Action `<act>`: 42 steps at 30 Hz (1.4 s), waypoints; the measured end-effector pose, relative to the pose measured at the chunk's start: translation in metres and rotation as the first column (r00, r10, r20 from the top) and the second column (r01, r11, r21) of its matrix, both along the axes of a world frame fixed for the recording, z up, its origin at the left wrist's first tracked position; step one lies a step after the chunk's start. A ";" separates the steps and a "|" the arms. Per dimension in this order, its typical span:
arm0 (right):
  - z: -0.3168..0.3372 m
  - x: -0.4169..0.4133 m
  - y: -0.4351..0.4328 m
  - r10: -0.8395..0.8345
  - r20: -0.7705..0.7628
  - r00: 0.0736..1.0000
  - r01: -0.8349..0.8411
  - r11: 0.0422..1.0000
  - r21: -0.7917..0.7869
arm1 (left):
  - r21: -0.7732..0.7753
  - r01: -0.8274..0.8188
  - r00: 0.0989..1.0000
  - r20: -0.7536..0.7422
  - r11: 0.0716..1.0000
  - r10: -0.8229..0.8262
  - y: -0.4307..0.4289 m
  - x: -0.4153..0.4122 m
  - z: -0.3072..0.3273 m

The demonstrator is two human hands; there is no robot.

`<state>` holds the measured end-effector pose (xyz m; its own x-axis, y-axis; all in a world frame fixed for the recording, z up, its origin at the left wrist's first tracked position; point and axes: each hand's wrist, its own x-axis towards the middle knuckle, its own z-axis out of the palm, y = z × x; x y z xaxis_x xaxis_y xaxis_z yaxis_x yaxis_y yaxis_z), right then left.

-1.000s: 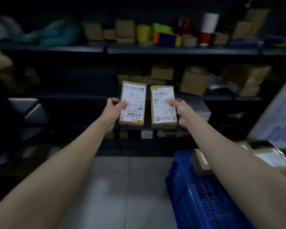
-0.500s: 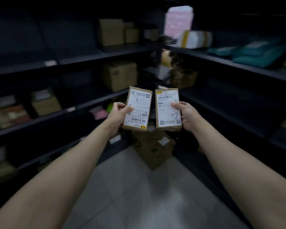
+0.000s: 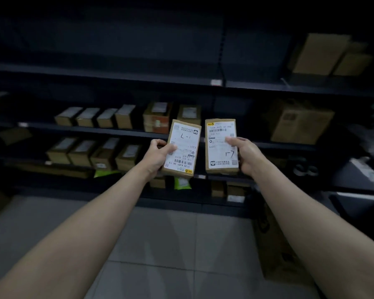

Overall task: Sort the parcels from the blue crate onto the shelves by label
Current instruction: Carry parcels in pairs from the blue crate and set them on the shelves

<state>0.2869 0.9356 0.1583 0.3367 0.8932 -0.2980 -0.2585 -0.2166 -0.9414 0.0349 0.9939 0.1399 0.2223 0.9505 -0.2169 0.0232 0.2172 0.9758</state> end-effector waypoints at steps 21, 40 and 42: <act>0.000 -0.074 0.137 0.319 0.023 0.948 -0.318 0.948 -0.036 | 0.032 -0.359 0.932 0.075 0.933 0.356 0.048 -0.083 -0.009; -0.014 -0.226 0.242 0.199 -0.018 0.980 -0.200 0.978 -0.060 | -0.002 -0.228 0.973 0.039 0.974 0.228 0.199 -0.234 -0.029; -0.013 -0.234 0.252 0.194 -0.015 0.981 -0.195 0.979 -0.063 | 0.003 -0.221 0.974 0.044 0.975 0.221 0.211 -0.240 -0.029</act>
<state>0.0524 1.1875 0.1450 0.1555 0.9205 -0.3584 -0.2136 -0.3229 -0.9220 -0.2055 1.2052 0.1113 0.0154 0.9789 -0.2038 -0.0665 0.2044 0.9766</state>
